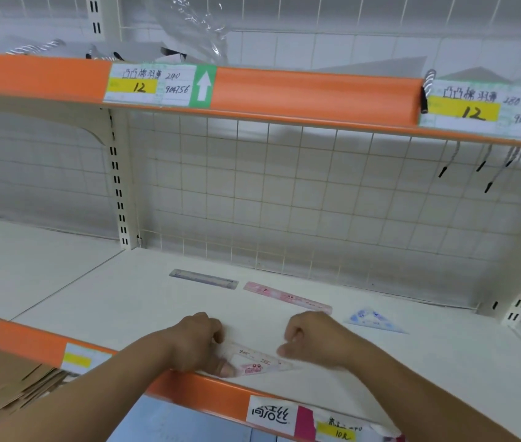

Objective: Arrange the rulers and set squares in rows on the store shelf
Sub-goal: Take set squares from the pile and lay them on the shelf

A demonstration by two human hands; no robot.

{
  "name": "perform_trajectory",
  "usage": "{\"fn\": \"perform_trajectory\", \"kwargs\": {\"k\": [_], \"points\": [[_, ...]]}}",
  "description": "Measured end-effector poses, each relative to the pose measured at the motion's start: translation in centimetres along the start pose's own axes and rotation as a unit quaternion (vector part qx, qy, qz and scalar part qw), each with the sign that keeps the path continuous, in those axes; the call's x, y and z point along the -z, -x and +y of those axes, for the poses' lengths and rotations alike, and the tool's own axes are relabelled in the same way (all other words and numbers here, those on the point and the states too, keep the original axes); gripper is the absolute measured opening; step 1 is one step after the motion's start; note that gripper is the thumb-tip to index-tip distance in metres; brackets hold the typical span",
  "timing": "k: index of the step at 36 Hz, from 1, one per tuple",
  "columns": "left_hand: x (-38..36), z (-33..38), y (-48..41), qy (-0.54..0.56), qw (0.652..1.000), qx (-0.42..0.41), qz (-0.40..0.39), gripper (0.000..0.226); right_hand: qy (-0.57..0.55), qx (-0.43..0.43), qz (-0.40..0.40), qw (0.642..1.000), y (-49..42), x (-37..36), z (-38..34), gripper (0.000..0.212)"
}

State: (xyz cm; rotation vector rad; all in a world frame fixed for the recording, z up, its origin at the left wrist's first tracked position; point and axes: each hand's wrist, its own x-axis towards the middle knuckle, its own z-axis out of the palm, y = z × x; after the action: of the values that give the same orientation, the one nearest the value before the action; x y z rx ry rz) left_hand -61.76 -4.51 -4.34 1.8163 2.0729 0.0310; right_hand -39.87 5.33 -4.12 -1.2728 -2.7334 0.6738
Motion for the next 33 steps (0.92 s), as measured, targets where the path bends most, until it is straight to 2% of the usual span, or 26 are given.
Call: {"fn": "perform_trajectory", "kwargs": {"k": [3,5,11,13,16,18,20,21,27,33], "points": [[0.0,0.4,0.3,-0.033,0.999,0.022,0.004,0.062,0.018,0.002,-0.039,0.999,0.4,-0.9,-1.6,0.052],[-0.2,0.9,0.3,-0.050,0.998,0.030,0.010,0.060,0.039,-0.002,-0.045,0.998,0.4,-1.4,-2.3,0.057],[-0.6,1.5,0.1,-0.056,0.998,0.031,0.029,0.047,0.038,-0.047,-0.047,0.997,0.9,-2.2,-3.9,0.055],[-0.7,1.6,0.2,-0.051,0.998,0.033,0.035,0.045,0.033,-0.056,-0.039,0.997,0.8,-2.5,-3.9,0.041],[-0.6,1.6,0.3,-0.040,0.998,0.033,0.037,0.043,0.030,-0.067,-0.028,0.997,0.7,-2.8,-4.1,0.039],[-0.6,1.7,0.4,-0.034,0.998,0.033,0.036,0.043,0.041,-0.057,-0.031,0.997,0.9,-2.8,-4.1,0.023],[-0.7,1.7,0.5,-0.032,0.998,0.033,0.037,0.043,0.052,-0.052,-0.031,0.997,1.1,-2.6,-4.2,0.043],[-0.7,1.7,0.5,-0.033,0.998,0.033,0.037,0.043,0.056,-0.050,-0.033,0.997,1.1,-2.6,-4.1,0.046],[-0.8,1.6,0.6,-0.032,0.998,0.031,0.036,0.043,0.079,-0.017,-0.014,0.997,1.1,-2.8,-3.8,0.044],[-0.7,1.8,0.5,-0.003,0.999,0.015,0.035,0.030,0.150,0.016,0.014,0.988,1.4,-3.3,-3.6,0.034]]}}
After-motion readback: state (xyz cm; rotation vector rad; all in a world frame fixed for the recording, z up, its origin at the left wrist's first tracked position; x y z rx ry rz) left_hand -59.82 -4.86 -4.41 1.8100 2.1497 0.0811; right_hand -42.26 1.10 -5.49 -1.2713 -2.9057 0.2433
